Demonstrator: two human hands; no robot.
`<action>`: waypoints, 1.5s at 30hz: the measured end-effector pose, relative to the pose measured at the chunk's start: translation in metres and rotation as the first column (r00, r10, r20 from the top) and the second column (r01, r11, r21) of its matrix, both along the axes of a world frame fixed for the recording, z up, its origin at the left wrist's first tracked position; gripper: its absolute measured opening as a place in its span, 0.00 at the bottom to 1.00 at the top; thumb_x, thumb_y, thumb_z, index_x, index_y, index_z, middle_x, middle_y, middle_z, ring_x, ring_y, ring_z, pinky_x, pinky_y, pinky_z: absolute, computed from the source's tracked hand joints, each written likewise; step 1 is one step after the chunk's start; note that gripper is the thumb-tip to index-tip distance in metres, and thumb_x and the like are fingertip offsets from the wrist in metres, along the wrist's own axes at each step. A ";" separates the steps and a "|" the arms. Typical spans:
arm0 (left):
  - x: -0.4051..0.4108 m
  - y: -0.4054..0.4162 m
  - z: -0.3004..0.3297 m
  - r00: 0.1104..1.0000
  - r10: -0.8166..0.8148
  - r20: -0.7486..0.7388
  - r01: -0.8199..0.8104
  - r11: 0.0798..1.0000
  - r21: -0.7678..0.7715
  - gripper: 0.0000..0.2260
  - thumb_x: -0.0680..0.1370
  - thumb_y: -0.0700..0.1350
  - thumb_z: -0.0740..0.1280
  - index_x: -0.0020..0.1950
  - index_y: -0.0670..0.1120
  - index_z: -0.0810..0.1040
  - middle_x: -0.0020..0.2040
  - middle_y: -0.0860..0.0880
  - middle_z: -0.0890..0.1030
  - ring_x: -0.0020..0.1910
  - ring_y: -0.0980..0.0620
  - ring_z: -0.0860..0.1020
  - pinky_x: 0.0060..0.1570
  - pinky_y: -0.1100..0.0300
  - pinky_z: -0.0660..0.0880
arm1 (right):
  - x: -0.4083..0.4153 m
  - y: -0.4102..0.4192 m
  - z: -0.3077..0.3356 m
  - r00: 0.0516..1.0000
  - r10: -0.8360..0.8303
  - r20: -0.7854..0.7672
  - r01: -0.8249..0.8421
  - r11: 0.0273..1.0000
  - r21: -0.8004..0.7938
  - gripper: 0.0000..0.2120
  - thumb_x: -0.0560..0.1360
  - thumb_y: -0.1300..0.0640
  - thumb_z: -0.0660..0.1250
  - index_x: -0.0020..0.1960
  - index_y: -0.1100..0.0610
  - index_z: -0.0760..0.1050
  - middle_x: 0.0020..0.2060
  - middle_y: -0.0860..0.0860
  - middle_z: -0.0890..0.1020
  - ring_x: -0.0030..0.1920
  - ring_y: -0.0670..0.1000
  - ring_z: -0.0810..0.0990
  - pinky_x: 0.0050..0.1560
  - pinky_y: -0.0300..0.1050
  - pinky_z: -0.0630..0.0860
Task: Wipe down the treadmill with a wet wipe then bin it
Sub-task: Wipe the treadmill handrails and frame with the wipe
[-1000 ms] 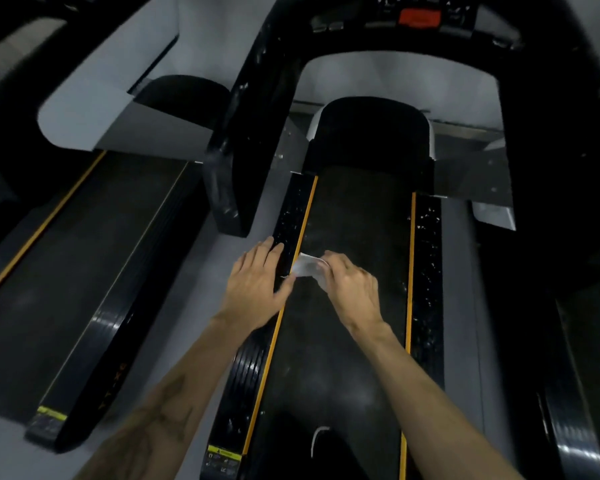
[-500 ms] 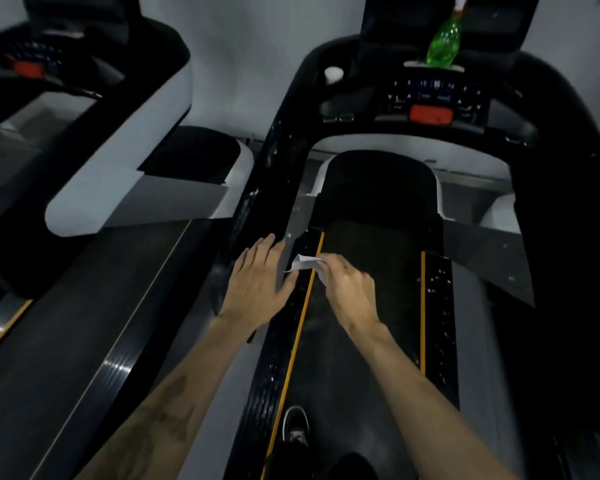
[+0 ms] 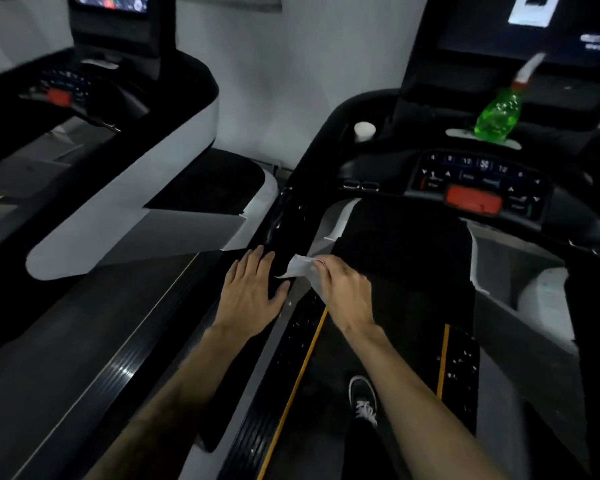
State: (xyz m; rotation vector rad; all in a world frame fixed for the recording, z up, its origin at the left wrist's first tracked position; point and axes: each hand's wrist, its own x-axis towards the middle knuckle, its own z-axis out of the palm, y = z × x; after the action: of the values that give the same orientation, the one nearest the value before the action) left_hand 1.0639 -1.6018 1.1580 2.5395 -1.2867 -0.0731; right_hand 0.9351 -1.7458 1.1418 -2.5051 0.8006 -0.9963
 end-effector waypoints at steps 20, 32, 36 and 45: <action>0.092 -0.182 0.002 0.923 0.373 -0.097 -0.370 0.928 0.043 0.34 0.81 0.60 0.64 0.82 0.48 0.58 0.82 0.45 0.60 0.80 0.44 0.59 0.79 0.47 0.56 | 0.207 -0.247 0.055 0.938 0.346 0.021 -0.346 0.938 -0.028 0.11 0.84 0.55 0.64 0.57 0.59 0.82 0.42 0.56 0.87 0.40 0.59 0.86 0.33 0.44 0.72; 0.135 -0.217 -0.035 0.865 0.471 -0.175 -0.455 0.882 0.124 0.37 0.79 0.72 0.52 0.80 0.49 0.63 0.79 0.49 0.67 0.78 0.48 0.64 0.77 0.51 0.60 | 0.280 -0.267 -0.017 0.646 0.716 -0.265 -0.758 0.643 -0.110 0.09 0.79 0.61 0.60 0.49 0.58 0.80 0.41 0.55 0.84 0.41 0.59 0.84 0.42 0.50 0.79; 0.131 -0.222 -0.039 0.837 0.516 -0.182 -0.505 0.857 0.105 0.37 0.78 0.74 0.51 0.77 0.50 0.67 0.75 0.50 0.70 0.73 0.50 0.69 0.74 0.52 0.63 | 0.279 -0.277 -0.037 0.508 0.799 -0.320 -0.846 0.533 -0.011 0.13 0.79 0.56 0.57 0.52 0.56 0.79 0.49 0.52 0.84 0.54 0.55 0.81 0.59 0.55 0.76; 0.114 -0.231 -0.036 0.714 0.693 -0.101 -0.684 0.721 0.110 0.33 0.78 0.74 0.50 0.66 0.51 0.74 0.57 0.51 0.74 0.56 0.50 0.74 0.56 0.53 0.70 | 0.298 -0.279 -0.035 0.278 0.852 -0.443 -0.914 0.377 0.152 0.23 0.82 0.43 0.50 0.62 0.48 0.81 0.52 0.50 0.79 0.57 0.53 0.77 0.75 0.61 0.61</action>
State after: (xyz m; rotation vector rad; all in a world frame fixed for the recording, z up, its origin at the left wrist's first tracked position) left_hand 1.1783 -1.8328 1.1218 2.8364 -0.2139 -0.1246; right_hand 1.2328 -2.0243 1.1066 -2.6474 -0.6936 -0.0067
